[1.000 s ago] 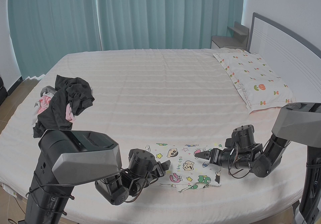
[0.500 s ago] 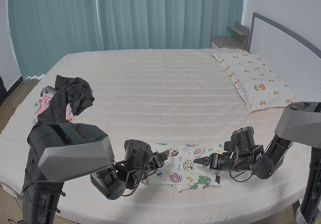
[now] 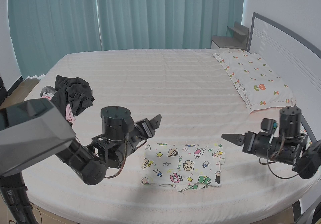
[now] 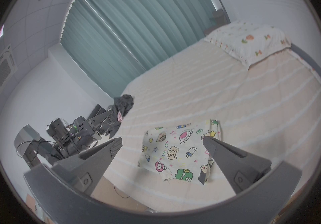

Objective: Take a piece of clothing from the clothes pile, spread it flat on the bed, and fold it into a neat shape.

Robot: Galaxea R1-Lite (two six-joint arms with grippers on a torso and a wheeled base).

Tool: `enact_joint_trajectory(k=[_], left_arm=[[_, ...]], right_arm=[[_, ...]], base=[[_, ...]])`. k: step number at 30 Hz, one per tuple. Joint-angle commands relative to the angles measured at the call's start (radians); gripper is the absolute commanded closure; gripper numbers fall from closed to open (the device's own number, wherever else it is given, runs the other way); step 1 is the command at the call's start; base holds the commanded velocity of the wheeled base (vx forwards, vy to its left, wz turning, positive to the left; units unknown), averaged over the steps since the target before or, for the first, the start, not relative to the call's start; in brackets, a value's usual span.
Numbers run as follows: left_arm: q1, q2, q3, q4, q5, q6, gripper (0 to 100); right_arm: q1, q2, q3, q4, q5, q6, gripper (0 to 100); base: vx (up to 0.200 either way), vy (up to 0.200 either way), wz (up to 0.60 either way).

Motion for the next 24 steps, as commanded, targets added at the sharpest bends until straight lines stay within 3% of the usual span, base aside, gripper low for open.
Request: enact_joint_trajectory(k=[1,6,10,11,13,19,24], left_arm=[[0.001,-0.544,0.132,0.152,0.124,0.162,0],[-0.006,-0.81,0.237,0.314,0.239,0.176,0],[0.009,-0.945,0.289,0.42,0.245,0.176,0],[0.046,-1.048,0.32,0.511,0.245,0.172,0],[0.093,-1.135,0.335,0.592,0.245,0.171,0],[0.17,-1.39,0.364,0.799,0.245,0.169,0],[0.274,-1.574,0.367,0.945,0.245,0.179,0]], right_arm=[[-0.06,-0.686,0.239,0.21,-0.044,-0.089,0],[-0.105,-1.007,0.228,0.53,-0.055,-0.106,0],[-0.112,-1.156,0.228,0.676,-0.055,-0.126,0],[-0.117,-1.269,0.227,0.787,-0.055,-0.164,0],[-0.138,-1.357,0.22,0.874,-0.055,-0.21,0],[-0.221,-1.524,0.228,0.963,-0.06,-0.336,0],[-0.229,-1.524,0.22,0.954,-0.153,-0.385,0]], base=[[0.0,0.0,0.0],[0.0,0.0,0.0],[0.0,0.0,0.0],[0.0,0.0,0.0],[0.0,0.0,0.0],[0.0,0.0,0.0],[0.0,0.0,0.0]])
